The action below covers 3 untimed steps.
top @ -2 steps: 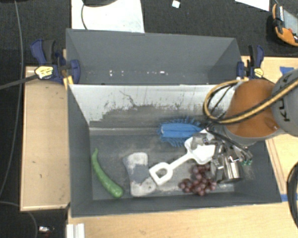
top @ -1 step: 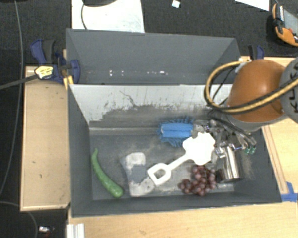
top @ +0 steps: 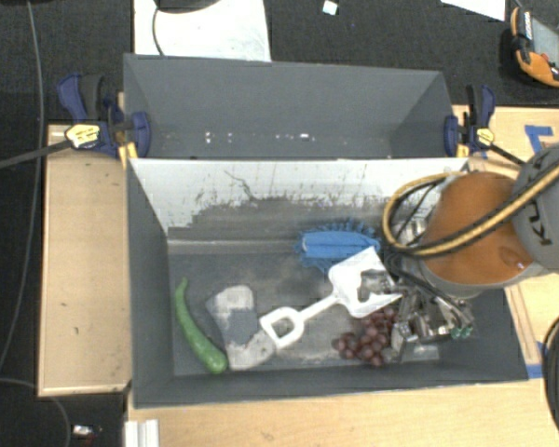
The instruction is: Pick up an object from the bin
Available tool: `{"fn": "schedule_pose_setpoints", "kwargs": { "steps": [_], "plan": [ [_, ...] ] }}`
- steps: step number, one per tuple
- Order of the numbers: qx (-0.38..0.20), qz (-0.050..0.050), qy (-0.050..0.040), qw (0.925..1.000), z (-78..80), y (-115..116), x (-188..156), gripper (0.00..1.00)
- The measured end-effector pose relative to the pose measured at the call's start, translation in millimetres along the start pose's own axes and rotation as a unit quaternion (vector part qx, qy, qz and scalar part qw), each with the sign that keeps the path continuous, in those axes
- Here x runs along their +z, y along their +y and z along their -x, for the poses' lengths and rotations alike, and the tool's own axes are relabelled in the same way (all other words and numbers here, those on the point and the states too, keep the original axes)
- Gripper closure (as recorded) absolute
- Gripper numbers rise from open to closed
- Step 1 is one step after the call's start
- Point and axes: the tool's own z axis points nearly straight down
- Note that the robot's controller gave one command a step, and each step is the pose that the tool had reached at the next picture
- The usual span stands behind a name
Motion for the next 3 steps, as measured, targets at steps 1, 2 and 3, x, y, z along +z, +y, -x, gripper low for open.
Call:
{"fn": "schedule_pose_setpoints", "kwargs": {
  "steps": [1,2,3],
  "plan": [
    [-0.012,-0.002,-0.0058,0.9999,47.9,-5,30,0.0],
    [0.135,0.002,-0.0042,0.9908,34.3,-6,27,1.0],
    [0.135,0.002,-0.0042,0.9909,34.3,-6,27,1.0]
  ]
}}
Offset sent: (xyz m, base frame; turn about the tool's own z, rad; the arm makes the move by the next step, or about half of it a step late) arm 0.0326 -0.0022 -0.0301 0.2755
